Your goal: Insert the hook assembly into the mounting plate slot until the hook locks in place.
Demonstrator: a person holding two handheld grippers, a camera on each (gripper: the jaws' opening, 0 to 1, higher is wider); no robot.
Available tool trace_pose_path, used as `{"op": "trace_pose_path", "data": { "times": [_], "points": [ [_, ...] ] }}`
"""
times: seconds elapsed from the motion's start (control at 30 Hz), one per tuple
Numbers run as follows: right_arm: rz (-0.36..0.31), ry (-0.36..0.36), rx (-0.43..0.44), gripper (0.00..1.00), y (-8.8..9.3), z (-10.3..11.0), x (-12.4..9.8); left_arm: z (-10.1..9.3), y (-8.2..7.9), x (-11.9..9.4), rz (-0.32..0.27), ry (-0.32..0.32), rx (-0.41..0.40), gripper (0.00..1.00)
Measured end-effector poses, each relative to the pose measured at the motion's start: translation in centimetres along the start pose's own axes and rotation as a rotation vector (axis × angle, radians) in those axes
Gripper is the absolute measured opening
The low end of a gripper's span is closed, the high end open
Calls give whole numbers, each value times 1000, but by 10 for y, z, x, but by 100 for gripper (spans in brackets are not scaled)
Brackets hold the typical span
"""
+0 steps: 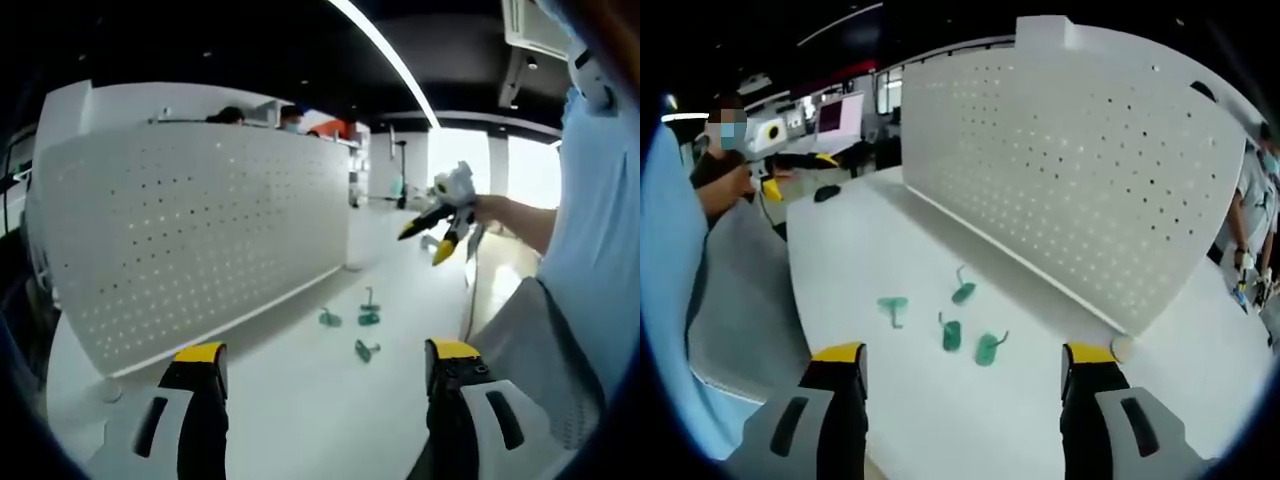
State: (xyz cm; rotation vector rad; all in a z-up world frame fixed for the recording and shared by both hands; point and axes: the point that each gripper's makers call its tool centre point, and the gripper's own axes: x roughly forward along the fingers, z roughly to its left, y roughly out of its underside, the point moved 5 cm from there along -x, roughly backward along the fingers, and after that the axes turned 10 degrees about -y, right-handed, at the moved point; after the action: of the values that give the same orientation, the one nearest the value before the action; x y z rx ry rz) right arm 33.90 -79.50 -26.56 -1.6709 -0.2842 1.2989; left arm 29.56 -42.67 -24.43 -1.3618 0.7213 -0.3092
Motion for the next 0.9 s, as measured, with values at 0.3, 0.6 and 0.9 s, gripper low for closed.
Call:
{"op": "trace_pose_path", "data": {
  "times": [0.3,0.6,0.9],
  "points": [
    [8,-3,19,75,-5,-6,6,0,1,4,-16,5,-10,83],
    [14,-12,29,73,-6,-12,14,0,3,6,-23,1,-24,82],
    [9,-24,66,72,0,-21,25,-1,5,5,-18,5,-33,81]
  ]
}}
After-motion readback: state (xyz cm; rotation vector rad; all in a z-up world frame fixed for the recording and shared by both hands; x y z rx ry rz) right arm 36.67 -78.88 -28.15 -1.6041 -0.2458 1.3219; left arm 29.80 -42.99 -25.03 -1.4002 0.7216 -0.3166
